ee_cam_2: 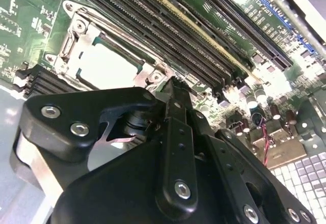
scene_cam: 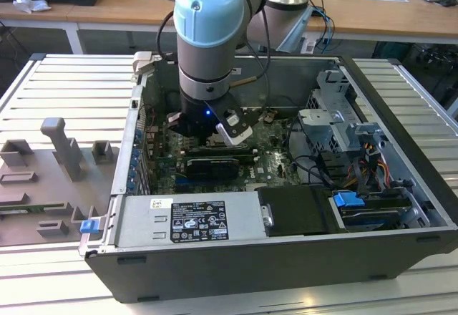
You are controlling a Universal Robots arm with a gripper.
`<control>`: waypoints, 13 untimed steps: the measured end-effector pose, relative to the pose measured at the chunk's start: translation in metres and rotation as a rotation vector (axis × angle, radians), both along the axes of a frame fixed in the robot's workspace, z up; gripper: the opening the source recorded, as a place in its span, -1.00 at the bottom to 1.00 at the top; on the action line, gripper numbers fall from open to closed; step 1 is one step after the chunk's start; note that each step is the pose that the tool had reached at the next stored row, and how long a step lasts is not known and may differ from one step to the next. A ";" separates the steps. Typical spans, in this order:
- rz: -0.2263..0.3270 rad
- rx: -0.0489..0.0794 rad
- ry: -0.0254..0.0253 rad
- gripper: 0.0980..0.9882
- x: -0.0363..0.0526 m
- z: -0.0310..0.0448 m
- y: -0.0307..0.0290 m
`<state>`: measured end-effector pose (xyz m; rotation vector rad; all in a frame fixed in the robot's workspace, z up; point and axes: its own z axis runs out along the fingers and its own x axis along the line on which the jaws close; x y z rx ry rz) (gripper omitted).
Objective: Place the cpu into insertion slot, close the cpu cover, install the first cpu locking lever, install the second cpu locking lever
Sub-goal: 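Install the second cpu locking lever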
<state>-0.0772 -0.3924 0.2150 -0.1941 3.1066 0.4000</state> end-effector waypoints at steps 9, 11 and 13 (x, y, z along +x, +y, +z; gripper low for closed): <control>0.000 0.002 0.0000 -0.98 0.0000 0.0119 0.0000; 0.000 0.002 0.0000 -0.98 0.0000 0.0150 0.0000; 0.000 0.002 0.0000 -0.98 0.0000 0.0171 0.0000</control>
